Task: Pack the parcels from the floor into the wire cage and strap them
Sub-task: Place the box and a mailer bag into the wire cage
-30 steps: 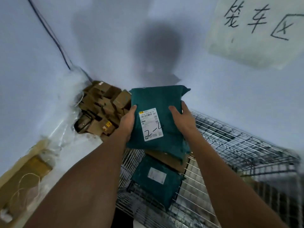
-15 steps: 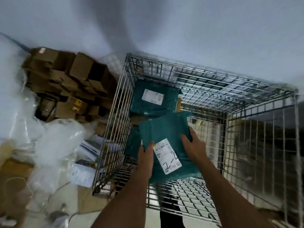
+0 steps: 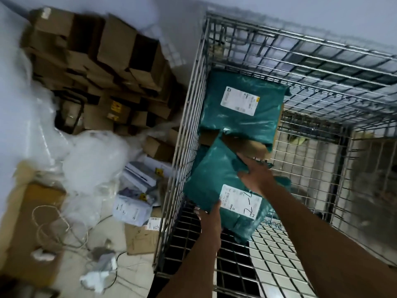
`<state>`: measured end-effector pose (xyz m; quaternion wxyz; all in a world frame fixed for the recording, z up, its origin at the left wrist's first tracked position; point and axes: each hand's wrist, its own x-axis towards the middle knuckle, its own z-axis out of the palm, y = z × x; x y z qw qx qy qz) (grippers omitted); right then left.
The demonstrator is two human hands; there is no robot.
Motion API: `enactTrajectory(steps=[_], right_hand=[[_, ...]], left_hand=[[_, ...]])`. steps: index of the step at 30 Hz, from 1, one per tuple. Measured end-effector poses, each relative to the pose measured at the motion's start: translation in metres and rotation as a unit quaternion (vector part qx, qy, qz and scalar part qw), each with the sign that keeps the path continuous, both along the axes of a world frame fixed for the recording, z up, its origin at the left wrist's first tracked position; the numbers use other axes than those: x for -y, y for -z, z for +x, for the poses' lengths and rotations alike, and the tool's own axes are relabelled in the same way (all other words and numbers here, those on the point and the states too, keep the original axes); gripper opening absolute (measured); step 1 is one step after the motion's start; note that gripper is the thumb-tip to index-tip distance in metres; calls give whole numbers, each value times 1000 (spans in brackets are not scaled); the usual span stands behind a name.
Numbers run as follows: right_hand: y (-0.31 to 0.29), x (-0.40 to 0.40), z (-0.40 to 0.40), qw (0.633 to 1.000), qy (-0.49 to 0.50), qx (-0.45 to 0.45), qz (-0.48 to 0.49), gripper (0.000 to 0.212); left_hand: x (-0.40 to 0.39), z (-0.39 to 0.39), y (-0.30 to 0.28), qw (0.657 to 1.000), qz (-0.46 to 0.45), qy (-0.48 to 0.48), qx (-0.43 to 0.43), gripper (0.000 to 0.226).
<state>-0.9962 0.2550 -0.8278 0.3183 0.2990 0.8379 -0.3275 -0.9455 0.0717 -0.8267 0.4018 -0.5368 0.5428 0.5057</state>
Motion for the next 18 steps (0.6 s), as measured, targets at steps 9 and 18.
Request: enactTrajectory(steps=[9,18], right_hand=[[63,-3,-66,985,-169,-3,24,63],[91,38,-27,974,-227,27,10,90]], left_hand=[[-38,-23,49,992,-1,-120,38,54],[-17,-42,86,995,32,-79,46,29]])
